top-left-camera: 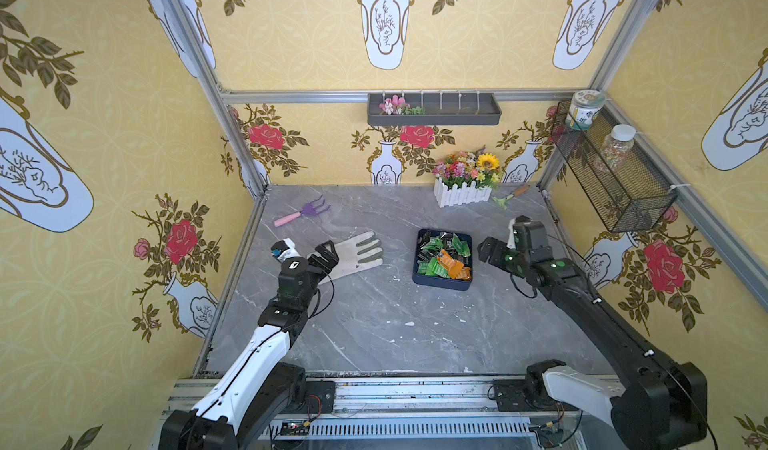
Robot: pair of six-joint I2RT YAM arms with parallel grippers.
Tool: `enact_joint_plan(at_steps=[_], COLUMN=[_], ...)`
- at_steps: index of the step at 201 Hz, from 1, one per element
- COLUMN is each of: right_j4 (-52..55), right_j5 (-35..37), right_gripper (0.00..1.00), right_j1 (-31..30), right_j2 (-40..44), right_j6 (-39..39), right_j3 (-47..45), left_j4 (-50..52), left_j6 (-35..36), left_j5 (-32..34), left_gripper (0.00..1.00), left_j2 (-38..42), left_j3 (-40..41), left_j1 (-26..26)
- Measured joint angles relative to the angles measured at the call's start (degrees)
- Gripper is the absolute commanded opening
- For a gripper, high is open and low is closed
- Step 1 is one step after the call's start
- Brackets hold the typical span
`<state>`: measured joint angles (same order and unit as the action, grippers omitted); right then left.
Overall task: Take the cookies out of the storage box
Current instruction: Pick up the cookie from the storage box.
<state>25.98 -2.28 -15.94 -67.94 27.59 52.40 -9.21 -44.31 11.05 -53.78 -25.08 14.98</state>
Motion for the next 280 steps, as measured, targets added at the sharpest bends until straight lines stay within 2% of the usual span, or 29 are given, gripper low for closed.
enact_joint_plan(at_steps=[17,35,44,67,106,145,219,280], right_j4=[3.1,5.2,7.0,11.7,14.4,15.0,14.6,14.6], right_j5=[-0.6,-0.6,-0.7,-1.9,-4.0,-4.5,-2.0,-1.9], right_gripper=[0.86,0.84,0.77,0.76,0.75,0.74,0.67,0.49], right_j1=[-6.2,-9.1,-9.6,-9.7,-9.2,-8.9,-8.8,-8.9], right_j2=[-5.7,-12.0,-15.4,-21.5,-26.1,-32.1,-38.3,-40.2], right_j6=[-7.5,-15.0,-18.8,-25.9,-33.9,-35.3,-35.3,-36.6], right_j3=[6.3,11.8,14.1,19.0,22.0,25.4,27.1,27.8], left_j4=[0.5,0.0,-0.8,-3.5,-9.8,-14.5,-16.7,-17.8], left_j6=[-2.4,-3.3,-3.8,-4.3,-5.8,-5.7,-5.2,-5.2], left_j5=[-4.4,-8.6,-11.0,-14.5,-21.6,-26.6,-30.1,-30.1], left_gripper=[0.98,0.95,0.93,0.87,0.74,0.62,0.62,0.61], left_j2=[-5.2,-9.2,-11.0,-14.8,-20.1,-25.2,-31.5,-35.1], left_j3=[-2.6,-5.4,-6.5,-7.6,-7.1,-8.5,-9.6,-10.2], left_j1=[3.3,7.2,9.1,12.0,14.3,15.6,16.2,17.9])
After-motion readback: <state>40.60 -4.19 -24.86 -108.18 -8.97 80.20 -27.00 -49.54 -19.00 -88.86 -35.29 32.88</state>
